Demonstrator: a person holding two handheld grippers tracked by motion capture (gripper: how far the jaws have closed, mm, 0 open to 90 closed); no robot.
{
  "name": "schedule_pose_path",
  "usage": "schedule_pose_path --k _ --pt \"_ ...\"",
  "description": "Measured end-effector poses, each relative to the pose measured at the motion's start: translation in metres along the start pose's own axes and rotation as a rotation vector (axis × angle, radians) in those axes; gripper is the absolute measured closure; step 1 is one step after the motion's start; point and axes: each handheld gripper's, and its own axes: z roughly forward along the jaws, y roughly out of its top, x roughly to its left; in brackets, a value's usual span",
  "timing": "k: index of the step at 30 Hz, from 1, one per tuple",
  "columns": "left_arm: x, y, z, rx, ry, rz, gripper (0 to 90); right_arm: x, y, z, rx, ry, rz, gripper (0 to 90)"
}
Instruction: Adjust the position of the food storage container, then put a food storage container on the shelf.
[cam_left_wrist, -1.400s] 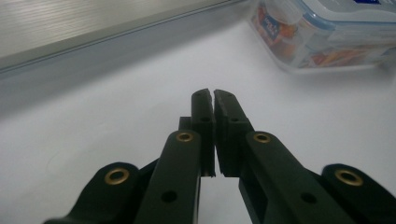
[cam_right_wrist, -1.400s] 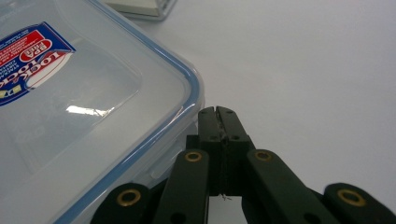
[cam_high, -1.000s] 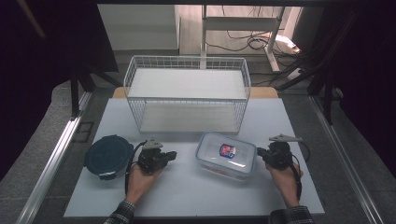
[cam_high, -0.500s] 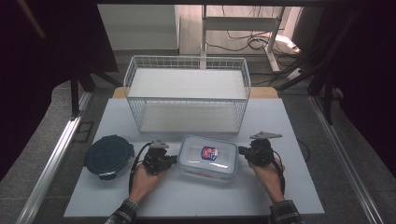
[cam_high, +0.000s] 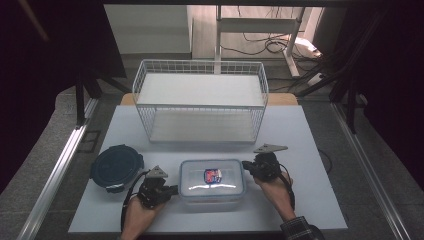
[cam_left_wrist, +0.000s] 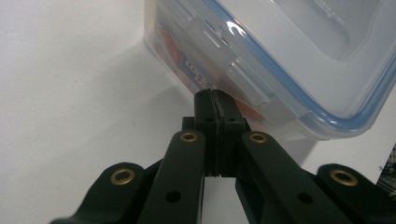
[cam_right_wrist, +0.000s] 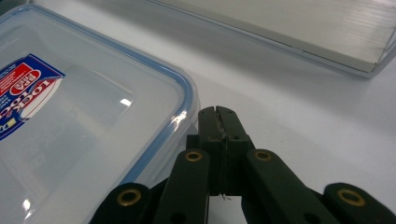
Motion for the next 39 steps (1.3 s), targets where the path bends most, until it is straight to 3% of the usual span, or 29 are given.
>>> schedule_pose_path --k 4,6,8,9,10,11,13,15,16,18,23,28,32,35,39 --pt "0.001 0.000 -0.002 0.000 0.012 0.023 86.5 0.000 0.000 -0.001 0.008 -0.005 -0.014 88.0" --pt "0.003 -0.001 -0.006 -0.013 0.036 0.027 83.6 -0.001 -0.001 -0.004 0.016 -0.046 -0.032 83.8" --pt "0.004 -0.003 -0.013 -0.045 0.042 0.031 70.9 -0.010 -0.006 -0.014 0.001 -0.070 -0.004 73.1" --pt "0.006 -0.004 -0.017 -0.058 0.048 0.032 70.9 -0.010 -0.006 -0.014 0.001 -0.070 -0.004 73.1" --pt "0.007 -0.005 -0.019 -0.066 0.055 0.030 63.4 -0.015 -0.010 -0.023 -0.019 -0.075 0.013 66.1" --pt "0.008 -0.006 -0.022 -0.070 0.058 0.033 63.4 -0.015 -0.010 -0.023 -0.019 -0.075 0.013 66.1" --pt "0.011 -0.011 -0.025 -0.092 0.054 0.036 54.0 -0.017 -0.015 -0.033 -0.040 -0.063 0.018 57.3" --pt "0.011 -0.015 -0.028 -0.098 0.063 0.036 42.3 -0.016 -0.022 -0.044 -0.074 -0.053 -0.011 43.4" --pt "0.011 -0.018 -0.029 -0.100 0.065 0.036 42.3 -0.016 -0.022 -0.044 -0.074 -0.053 -0.011 43.4" --pt "0.010 -0.022 -0.032 -0.105 0.069 0.036 34.6 -0.014 -0.024 -0.049 -0.089 -0.049 -0.037 32.8" --pt "0.009 -0.035 -0.039 -0.120 0.056 0.050 17.7 -0.005 -0.036 -0.051 -0.052 -0.032 -0.067 11.9" --pt "0.007 -0.041 -0.038 -0.093 0.035 0.063 10.5 -0.001 -0.044 -0.053 -0.033 -0.033 -0.080 5.3" --pt "0.003 -0.039 -0.037 -0.080 0.048 0.095 5.7 0.000 -0.045 -0.056 -0.048 -0.035 -0.087 3.0" --pt "0.002 -0.038 -0.038 -0.091 0.050 0.096 4.6 0.000 -0.045 -0.056 -0.058 -0.034 -0.085 2.0" --pt "0.003 -0.037 -0.041 -0.143 0.040 0.090 2.7 0.002 -0.043 -0.058 -0.080 -0.033 -0.087 1.6"
